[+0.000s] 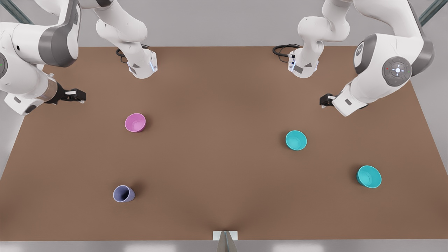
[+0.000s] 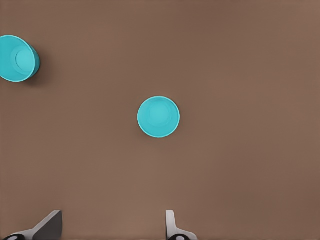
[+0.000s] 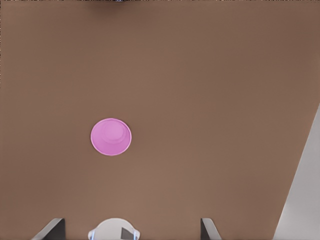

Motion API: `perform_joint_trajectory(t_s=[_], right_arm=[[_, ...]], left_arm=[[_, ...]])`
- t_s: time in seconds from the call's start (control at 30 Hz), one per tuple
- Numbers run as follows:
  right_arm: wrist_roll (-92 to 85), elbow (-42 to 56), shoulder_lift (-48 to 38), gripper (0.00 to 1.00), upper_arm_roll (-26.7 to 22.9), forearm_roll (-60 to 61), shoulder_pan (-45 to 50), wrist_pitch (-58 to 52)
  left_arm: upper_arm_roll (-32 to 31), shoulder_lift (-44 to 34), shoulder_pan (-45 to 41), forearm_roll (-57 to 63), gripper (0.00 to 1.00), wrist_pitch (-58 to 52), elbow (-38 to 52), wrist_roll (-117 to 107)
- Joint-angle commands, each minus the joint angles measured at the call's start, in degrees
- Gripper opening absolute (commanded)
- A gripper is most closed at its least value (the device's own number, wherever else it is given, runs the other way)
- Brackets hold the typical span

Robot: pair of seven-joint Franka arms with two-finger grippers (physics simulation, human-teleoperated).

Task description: Stack the blue bowl on the pink bowl

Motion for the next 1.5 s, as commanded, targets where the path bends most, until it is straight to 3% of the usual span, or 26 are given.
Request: perform_joint_trajectory(t_s=[0.0,0.07,0.23,0.37,0.53,0.63,0.77,1.43,1.47], right_arm=[[-2.18,-0.03,-0.01,1.0,0.02,0.28,-0.03,1.28],[-2.0,0.14,0.52,1.0,0.02,0.19,-0.3,1.19],[0.71,-2.66,13.52,1.0,0.02,1.33,-2.23,0.04],[5.64,-19.36,12.65,1.0,0.1,8.1,-6.01,20.08],[5.82,-46.25,-1.5,1.0,0.1,9.94,-7.5,44.95],[6.52,-52.32,-0.89,1.0,0.02,14.51,-9.44,51.02],[6.43,-56.11,1.4,1.0,0.1,17.94,-11.81,54.89],[6.43,-56.98,9.92,1.0,0.46,18.91,-11.37,54.81],[6.35,-56.98,9.93,0.79,0.46,19.17,-11.28,54.81]], left_arm=[[0.0,0.0,-0.03,0.09,1.0,0.58,0.03,-3.28],[0.0,-0.44,-0.03,0.09,1.0,0.41,0.03,-2.75],[0.0,-0.7,-0.03,0.09,1.0,0.23,0.11,-2.49],[0.0,-0.7,-0.03,0.09,1.0,0.05,0.03,-2.4],[0.0,-0.62,0.06,0.01,1.0,-0.04,0.11,-2.31],[0.0,-0.7,-0.03,0.01,1.0,-0.12,0.11,-2.31],[0.0,-0.7,-0.03,0.01,1.0,-0.65,0.11,-2.31],[-0.18,-0.79,-0.03,0.01,1.0,-1.0,0.11,-2.31],[-0.18,-0.79,-0.03,0.01,1.0,-1.0,0.11,-2.31]])
